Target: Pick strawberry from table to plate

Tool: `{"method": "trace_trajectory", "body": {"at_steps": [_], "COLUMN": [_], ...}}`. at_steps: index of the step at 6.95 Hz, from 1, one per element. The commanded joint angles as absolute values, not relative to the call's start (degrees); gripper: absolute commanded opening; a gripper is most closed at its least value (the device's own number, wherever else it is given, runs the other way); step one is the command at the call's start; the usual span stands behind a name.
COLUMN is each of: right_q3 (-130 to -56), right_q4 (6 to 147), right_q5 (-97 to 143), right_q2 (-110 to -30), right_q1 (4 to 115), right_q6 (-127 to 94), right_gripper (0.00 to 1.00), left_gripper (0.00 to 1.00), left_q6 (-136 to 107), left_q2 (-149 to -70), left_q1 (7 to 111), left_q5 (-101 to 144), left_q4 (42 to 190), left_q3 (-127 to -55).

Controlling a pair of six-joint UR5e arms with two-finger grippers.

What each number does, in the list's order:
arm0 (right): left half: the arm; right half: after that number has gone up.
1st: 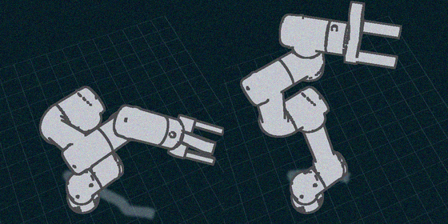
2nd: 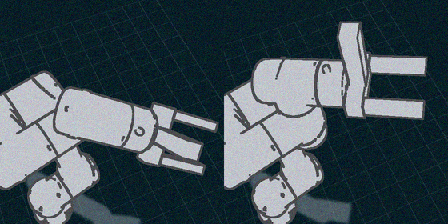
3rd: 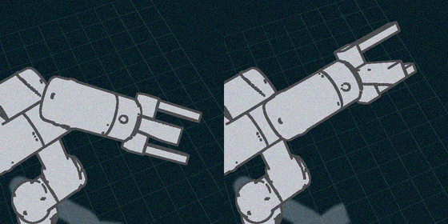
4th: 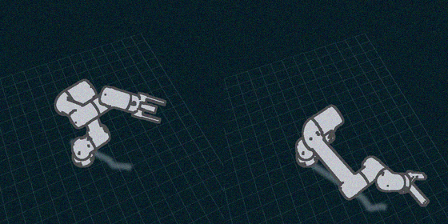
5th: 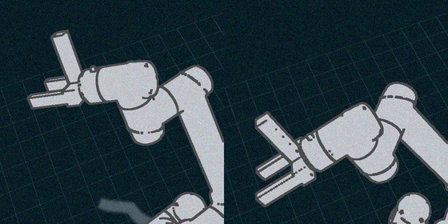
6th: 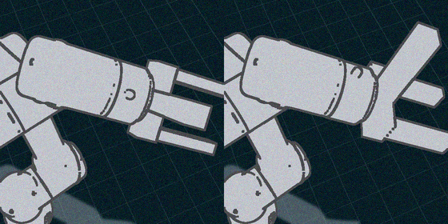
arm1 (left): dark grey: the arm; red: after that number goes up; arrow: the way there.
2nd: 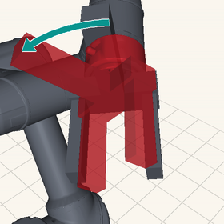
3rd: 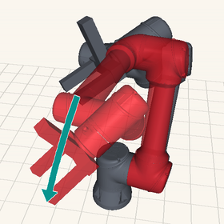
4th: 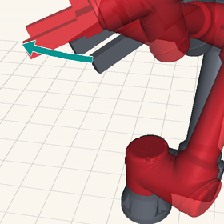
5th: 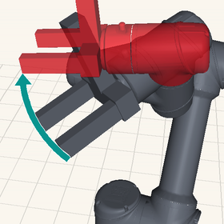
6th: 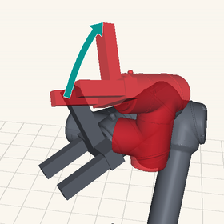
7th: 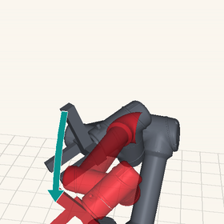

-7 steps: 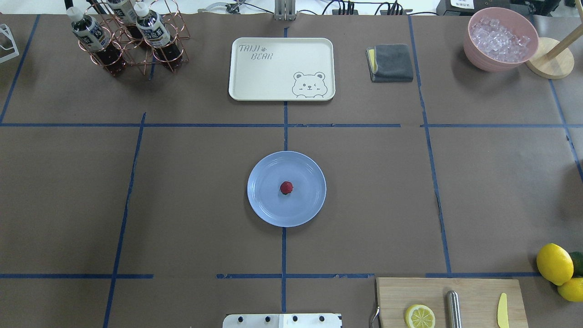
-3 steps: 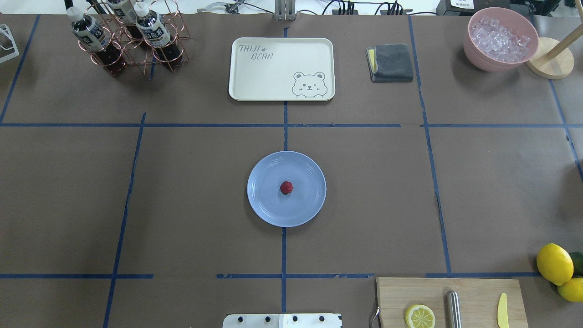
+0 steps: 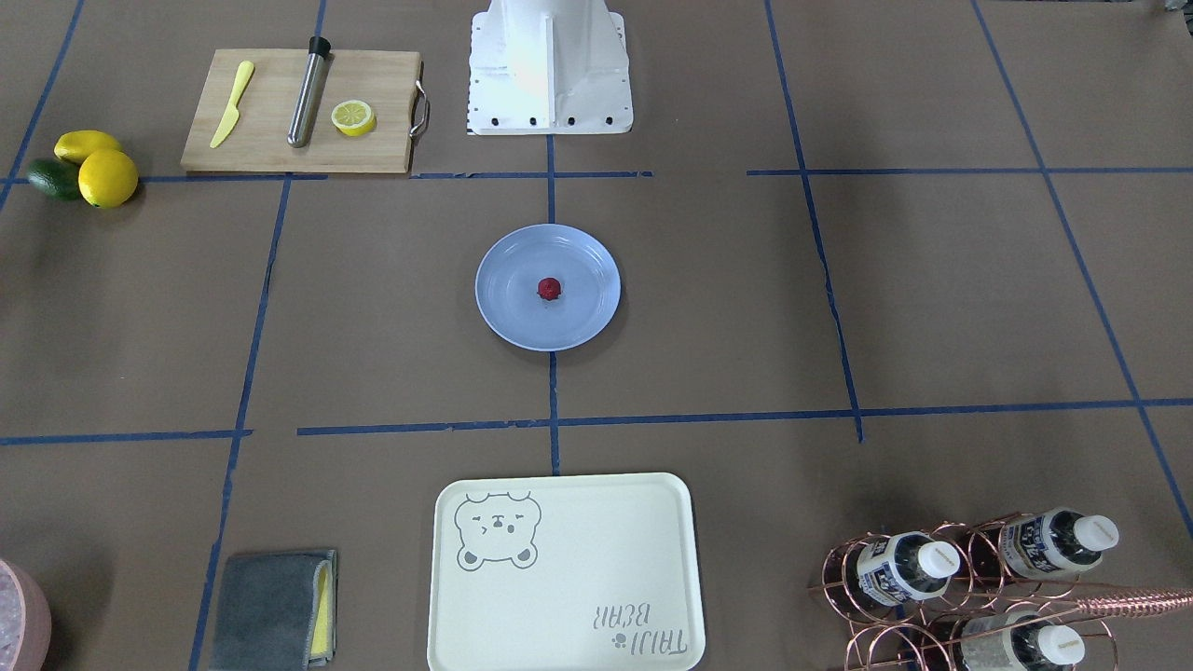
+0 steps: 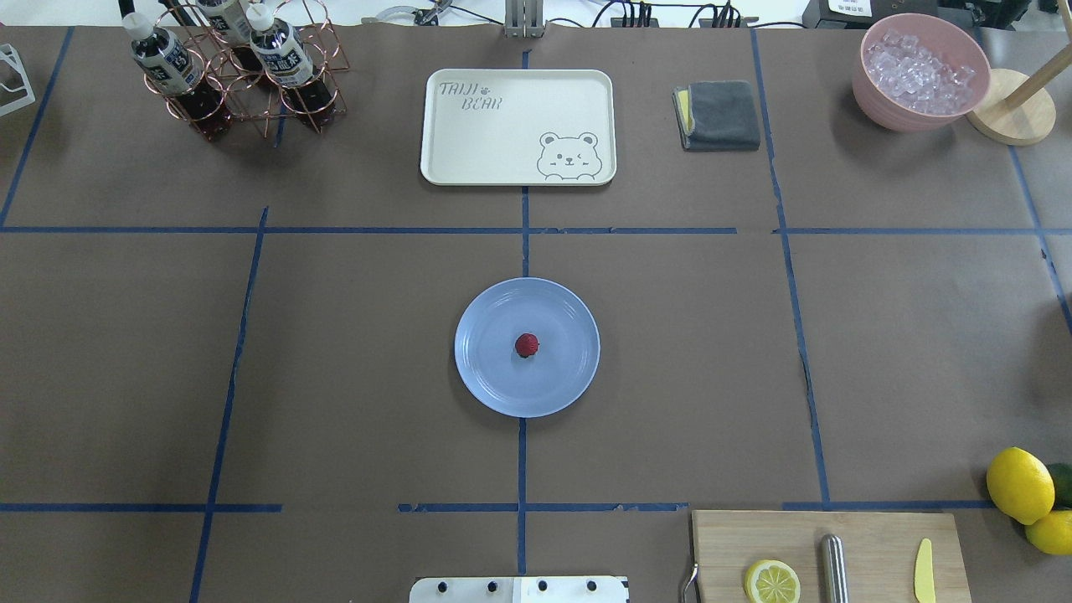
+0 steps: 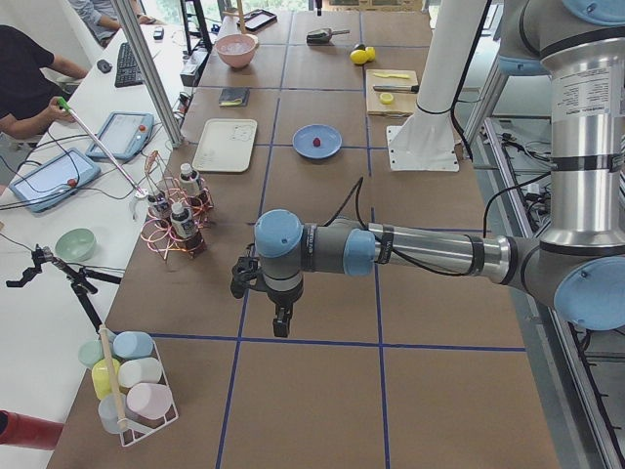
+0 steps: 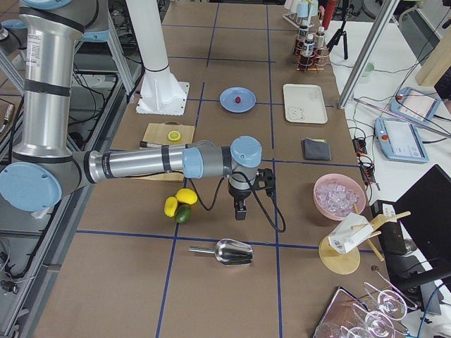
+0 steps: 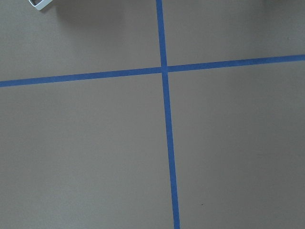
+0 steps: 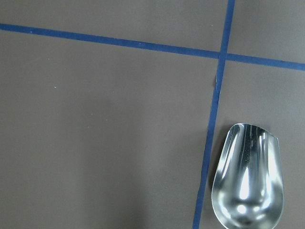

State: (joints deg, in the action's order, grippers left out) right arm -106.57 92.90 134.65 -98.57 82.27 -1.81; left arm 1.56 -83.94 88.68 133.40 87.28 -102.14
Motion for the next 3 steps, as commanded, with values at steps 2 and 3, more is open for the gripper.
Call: {"method": "trace_trajectory", "body": {"at_steps": [2,3], "right_q3": [-106.6,-106.6], "right_q4": [92.9,92.9], "right_q5": [134.6,134.6], "right_q2": [-98.6,-98.6], "right_q1": [82.3,82.3], "right_q6": [-1.8,-1.8], "right_gripper": [1.00,1.00], "left_gripper": [1.00,1.00], "left_q6": [1.6,1.8], "left_q2": [-84.2,-84.5], "left_q1": [88.7,88.7], "left_q5": [133.3,133.4], "left_q4": [82.7,82.0], "left_q3": [-102.5,-102.6]}}
